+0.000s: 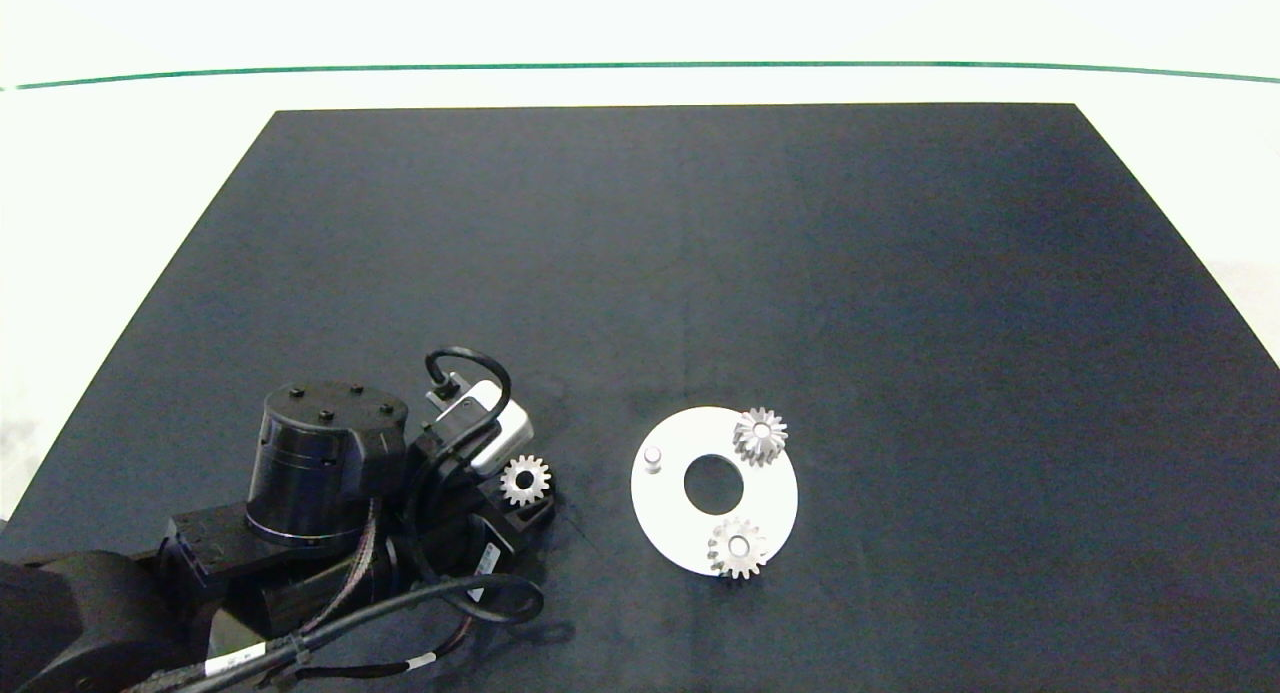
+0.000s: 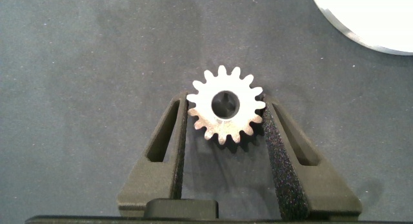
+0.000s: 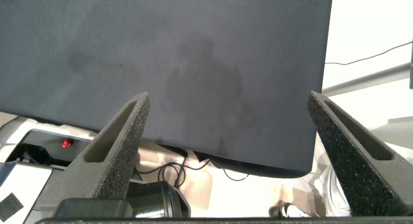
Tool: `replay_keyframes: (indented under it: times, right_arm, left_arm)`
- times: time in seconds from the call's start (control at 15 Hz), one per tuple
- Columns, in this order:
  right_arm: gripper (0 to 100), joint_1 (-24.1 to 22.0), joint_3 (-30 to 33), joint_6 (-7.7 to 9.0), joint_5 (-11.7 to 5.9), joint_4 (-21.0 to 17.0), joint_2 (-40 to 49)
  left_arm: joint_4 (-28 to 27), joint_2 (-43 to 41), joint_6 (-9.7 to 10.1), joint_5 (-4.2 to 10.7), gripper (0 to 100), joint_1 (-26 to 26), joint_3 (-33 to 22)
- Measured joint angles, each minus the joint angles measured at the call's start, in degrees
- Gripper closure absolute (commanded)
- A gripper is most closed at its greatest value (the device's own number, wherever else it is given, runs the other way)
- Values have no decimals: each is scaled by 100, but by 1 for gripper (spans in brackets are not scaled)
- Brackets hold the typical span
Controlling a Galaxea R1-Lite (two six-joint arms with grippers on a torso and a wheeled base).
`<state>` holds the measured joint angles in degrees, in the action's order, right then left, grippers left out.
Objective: Install three planetary gears onto the carrier pins
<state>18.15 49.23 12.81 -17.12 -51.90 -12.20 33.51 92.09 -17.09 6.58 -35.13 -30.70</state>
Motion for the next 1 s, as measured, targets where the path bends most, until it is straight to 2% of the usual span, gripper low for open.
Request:
replay_keyframes:
  times: [0.2,0.4,0.6,0.8,1.0]
  right_arm:
    - [0,0,0,0,-2,-4,5]
    - [0,6,-2,0,0,-2,17]
    - [0,1,-9,0,0,0,9]
    - [0,4,-9,6,0,-2,-11]
    - [0,1,-9,44,20,-2,-17]
  left_arm:
    - [91,5,-7,-5,87,-12,7]
    - [100,-96,-13,24,87,-161,-83]
    - [-245,-240,-13,232,87,-414,-312]
    - [-913,-385,12,375,87,-762,-695]
    - [-926,-361,10,564,87,-944,-920]
